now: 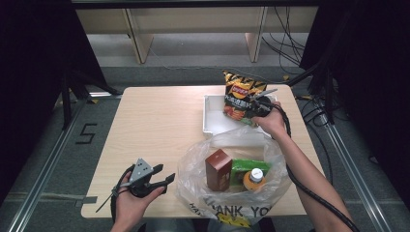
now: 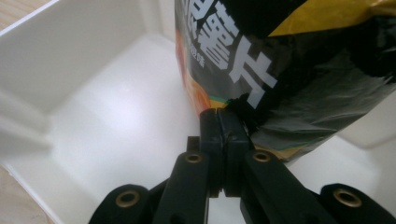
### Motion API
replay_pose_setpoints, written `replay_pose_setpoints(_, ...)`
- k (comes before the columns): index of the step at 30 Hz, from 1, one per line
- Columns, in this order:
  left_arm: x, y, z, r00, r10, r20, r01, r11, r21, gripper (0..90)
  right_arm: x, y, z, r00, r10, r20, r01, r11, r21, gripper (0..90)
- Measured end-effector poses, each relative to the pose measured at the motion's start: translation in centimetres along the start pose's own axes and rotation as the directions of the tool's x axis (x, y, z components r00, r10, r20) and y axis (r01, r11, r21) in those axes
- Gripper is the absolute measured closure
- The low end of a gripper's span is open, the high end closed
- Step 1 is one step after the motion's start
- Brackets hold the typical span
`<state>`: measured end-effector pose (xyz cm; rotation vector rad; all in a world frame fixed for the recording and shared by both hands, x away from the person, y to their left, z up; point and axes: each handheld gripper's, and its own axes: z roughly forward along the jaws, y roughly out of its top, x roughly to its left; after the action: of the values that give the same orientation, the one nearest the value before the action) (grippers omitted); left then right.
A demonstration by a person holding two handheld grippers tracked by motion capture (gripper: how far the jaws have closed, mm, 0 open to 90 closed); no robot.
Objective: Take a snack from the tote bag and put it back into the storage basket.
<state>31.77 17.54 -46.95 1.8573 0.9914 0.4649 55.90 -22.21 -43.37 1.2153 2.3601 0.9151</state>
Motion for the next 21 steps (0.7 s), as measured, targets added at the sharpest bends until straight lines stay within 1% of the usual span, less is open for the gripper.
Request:
replay_pose_setpoints(1,0.01,0.00,-0.02,1.0000,-0.001,0.000,0.001,1.0000,0.002,41.6,0.07,-0.10,0.33,1.0000,0.001,0.007,-0.001,0.999,-0.032,90.0)
replay_pose_setpoints(2,0.01,0.00,-0.01,1.0000,-0.001,-0.002,0.001,1.0000,0.001,41.6,-0.05,-0.08,0.27,0.9998,-0.016,0.008,0.016,1.000,-0.013,90.0)
replay_pose_setpoints(3,0.00,0.01,-0.03,1.0000,0.002,-0.001,-0.002,1.0000,0.001,41.6,-0.01,-0.08,0.20,1.0000,-0.005,0.000,0.005,1.000,0.002,90.0)
replay_pose_setpoints(4,0.04,0.03,-0.03,0.9999,0.012,0.002,-0.012,0.9999,0.000,41.6,0.12,-0.05,0.22,0.9997,0.025,-0.002,-0.025,1.000,0.005,90.0)
replay_pose_setpoints(5,-0.11,0.01,-0.07,1.0000,-0.005,-0.006,0.005,1.0000,0.003,41.7,0.14,-0.07,0.25,0.9995,0.031,-0.002,-0.031,1.000,0.005,90.0)
replay_pose_setpoints(6,-0.11,0.01,-0.07,1.0000,-0.005,-0.006,0.005,1.0000,0.003,41.6,-0.03,-0.14,0.34,1.0000,0.009,-0.002,-0.009,1.000,0.003,90.0)
replay_pose_setpoints(8,-0.08,0.00,-0.06,1.0000,-0.006,-0.003,0.006,1.0000,0.002,41.7,-0.10,-0.13,0.32,1.0000,0.006,0.003,-0.006,1.000,0.019,90.0)
replay_pose_setpoints(10,-0.07,0.01,-0.08,1.0000,-0.007,-0.005,0.007,1.0000,0.003,41.7,-0.10,-0.07,0.41,0.9998,0.018,0.004,-0.018,1.000,0.015,89.9)
replay_pose_setpoints(11,-0.06,0.01,-0.08,1.0000,-0.007,-0.006,0.007,1.0000,0.004,41.7,-0.33,-0.17,0.64,0.9998,-0.018,0.014,0.018,1.000,0.001,89.8)
replay_pose_setpoints(12,-0.07,0.01,-0.09,1.0000,-0.007,-0.006,0.007,1.0000,0.003,41.7,-0.37,-0.13,0.62,0.9997,-0.020,0.015,0.020,1.000,0.008,89.7)
replay_pose_setpoints(13,-0.06,0.01,-0.09,1.0000,-0.006,-0.006,0.006,1.0000,0.003,41.7,-0.28,0.06,0.41,0.9999,0.010,0.006,-0.011,0.999,0.031,89.6)
replay_pose_setpoints(14,-0.06,0.00,-0.09,1.0000,-0.007,-0.006,0.007,1.0000,0.002,41.7,-0.37,0.09,0.40,1.0000,0.003,0.008,-0.004,0.999,0.032,89.5)
replay_pose_setpoints(15,-0.07,-0.01,-0.09,1.0000,-0.008,-0.006,0.008,1.0000,0.002,41.7,-0.50,0.02,0.66,0.9998,-0.010,0.018,0.010,1.000,0.005,89.3)
replay_pose_setpoints(16,-0.07,-0.02,-0.09,0.9999,-0.008,-0.006,0.008,1.0000,0.003,41.7,-0.44,0.10,0.65,0.9998,0.006,0.020,-0.007,1.000,0.008,89.3)
replay_pose_setpoints(17,-0.07,-0.03,-0.07,0.9999,-0.009,-0.006,0.009,1.0000,0.002,41.7,-0.47,0.22,0.44,0.9998,0.014,0.014,-0.014,1.000,0.028,89.2)
replay_pose_setpoints(18,-0.07,-0.02,-0.10,0.9999,-0.009,-0.006,0.009,1.0000,0.002,41.7,-0.64,0.19,0.41,0.9998,-0.014,0.017,0.013,0.999,0.039,89.1)
replay_pose_setpoints(19,-0.06,-0.02,-0.10,1.0000,-0.008,-0.006,0.008,1.0000,0.002,41.7,-0.71,0.25,0.43,0.9996,-0.016,0.022,0.015,0.999,0.037,89.1)
replay_pose_setpoints(20,-0.06,-0.01,-0.10,0.9999,-0.008,-0.006,0.008,1.0000,0.001,41.7,-0.63,0.34,0.43,0.9997,0.011,0.022,-0.012,1.000,0.029,89.1)
replay_pose_setpoints(21,-0.05,-0.01,-0.10,0.9999,-0.009,-0.005,0.009,1.0000,0.000,41.7,-0.74,0.24,0.63,0.9996,-0.002,0.029,0.002,1.000,0.010,89.1)
